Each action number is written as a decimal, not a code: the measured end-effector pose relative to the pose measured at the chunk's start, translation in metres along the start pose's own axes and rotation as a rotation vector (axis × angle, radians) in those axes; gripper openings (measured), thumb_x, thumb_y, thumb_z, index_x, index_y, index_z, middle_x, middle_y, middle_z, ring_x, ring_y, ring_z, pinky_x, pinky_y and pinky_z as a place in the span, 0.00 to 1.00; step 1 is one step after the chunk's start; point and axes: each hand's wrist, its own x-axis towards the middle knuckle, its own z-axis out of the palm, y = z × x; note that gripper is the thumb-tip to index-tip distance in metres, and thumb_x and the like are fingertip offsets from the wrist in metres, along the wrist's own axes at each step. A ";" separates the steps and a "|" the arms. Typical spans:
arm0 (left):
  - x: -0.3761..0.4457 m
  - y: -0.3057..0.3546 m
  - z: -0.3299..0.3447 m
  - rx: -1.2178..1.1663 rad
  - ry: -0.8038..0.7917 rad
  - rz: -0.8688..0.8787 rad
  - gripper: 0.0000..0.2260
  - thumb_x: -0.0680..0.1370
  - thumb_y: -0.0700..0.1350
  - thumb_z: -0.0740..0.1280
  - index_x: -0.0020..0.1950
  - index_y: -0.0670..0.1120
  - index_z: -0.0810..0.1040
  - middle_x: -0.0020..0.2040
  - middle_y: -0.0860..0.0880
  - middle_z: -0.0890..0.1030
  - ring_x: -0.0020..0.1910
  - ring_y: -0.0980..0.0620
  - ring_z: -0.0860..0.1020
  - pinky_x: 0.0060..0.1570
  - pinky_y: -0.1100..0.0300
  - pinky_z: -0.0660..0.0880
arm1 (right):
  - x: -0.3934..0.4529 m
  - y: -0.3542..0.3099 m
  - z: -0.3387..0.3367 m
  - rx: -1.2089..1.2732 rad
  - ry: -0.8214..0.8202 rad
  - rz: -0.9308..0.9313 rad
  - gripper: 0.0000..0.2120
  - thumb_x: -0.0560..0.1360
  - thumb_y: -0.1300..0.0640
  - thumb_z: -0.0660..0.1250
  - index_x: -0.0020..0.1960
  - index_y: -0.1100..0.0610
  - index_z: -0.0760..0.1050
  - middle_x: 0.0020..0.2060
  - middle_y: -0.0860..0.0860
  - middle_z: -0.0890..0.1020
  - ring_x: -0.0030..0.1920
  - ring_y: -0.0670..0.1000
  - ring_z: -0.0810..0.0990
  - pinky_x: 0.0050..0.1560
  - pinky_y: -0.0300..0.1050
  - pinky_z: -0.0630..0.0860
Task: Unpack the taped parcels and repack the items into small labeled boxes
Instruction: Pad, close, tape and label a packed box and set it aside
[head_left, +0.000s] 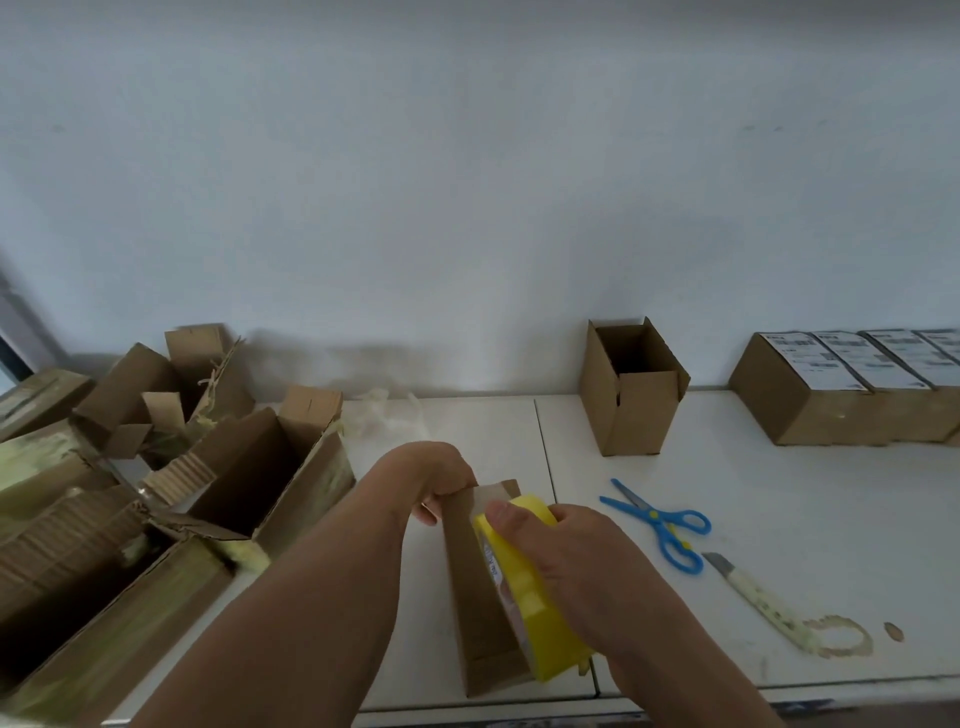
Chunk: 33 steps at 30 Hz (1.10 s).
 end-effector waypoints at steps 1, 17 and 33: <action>-0.004 0.000 -0.002 0.110 -0.007 -0.001 0.11 0.80 0.38 0.59 0.56 0.40 0.80 0.44 0.44 0.82 0.42 0.48 0.81 0.49 0.55 0.81 | -0.001 -0.001 0.000 -0.055 0.025 -0.021 0.24 0.77 0.34 0.56 0.60 0.52 0.70 0.44 0.45 0.75 0.45 0.46 0.75 0.47 0.39 0.70; -0.026 0.018 0.052 0.524 0.294 0.359 0.21 0.82 0.63 0.49 0.65 0.53 0.71 0.60 0.51 0.78 0.60 0.49 0.76 0.54 0.51 0.73 | -0.019 0.006 0.003 0.029 0.038 -0.030 0.17 0.80 0.41 0.58 0.62 0.50 0.69 0.43 0.44 0.72 0.45 0.45 0.73 0.50 0.43 0.68; -0.032 0.013 0.062 0.426 0.391 0.301 0.30 0.80 0.67 0.43 0.67 0.50 0.71 0.64 0.48 0.77 0.62 0.45 0.75 0.60 0.46 0.69 | -0.057 0.047 0.006 -0.054 -0.069 0.129 0.17 0.79 0.37 0.54 0.56 0.50 0.67 0.47 0.47 0.73 0.51 0.49 0.74 0.53 0.44 0.70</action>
